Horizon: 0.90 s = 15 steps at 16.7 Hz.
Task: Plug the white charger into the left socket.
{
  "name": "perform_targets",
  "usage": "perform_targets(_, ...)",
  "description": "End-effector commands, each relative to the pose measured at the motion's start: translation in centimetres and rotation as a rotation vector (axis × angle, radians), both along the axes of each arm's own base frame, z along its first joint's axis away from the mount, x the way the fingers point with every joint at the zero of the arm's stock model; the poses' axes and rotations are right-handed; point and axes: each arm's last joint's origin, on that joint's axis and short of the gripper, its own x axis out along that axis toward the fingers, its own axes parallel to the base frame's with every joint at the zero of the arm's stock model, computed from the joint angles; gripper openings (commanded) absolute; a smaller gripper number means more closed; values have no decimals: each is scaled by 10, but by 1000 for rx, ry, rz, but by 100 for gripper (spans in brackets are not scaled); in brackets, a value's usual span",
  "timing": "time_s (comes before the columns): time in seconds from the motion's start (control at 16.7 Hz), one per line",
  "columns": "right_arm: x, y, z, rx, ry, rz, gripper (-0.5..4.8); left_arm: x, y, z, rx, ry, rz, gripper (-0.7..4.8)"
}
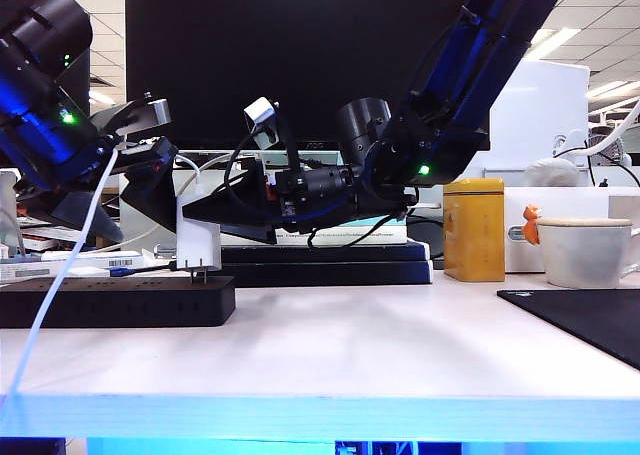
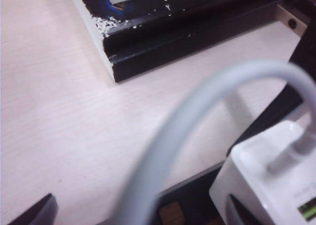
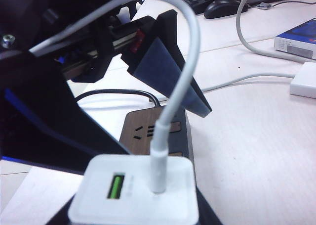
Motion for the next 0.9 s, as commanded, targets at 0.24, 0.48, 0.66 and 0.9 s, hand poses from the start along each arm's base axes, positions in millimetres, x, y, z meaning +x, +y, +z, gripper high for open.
perform_targets(0.24,-6,0,-30,-117,69,-57,202,-2,-5,14,-55,-50,-56,479)
perform_targets(0.48,-6,0,-31,-118,51,-56,203,-9,-3,35,-74,-114,-56,479)
perform_targets(0.66,-6,0,-31,-124,27,-59,203,-11,-3,34,-86,-80,-45,479)
perform_targets(0.9,-7,-1,-32,-135,0,-53,215,-12,-2,32,-80,-59,-44,479)
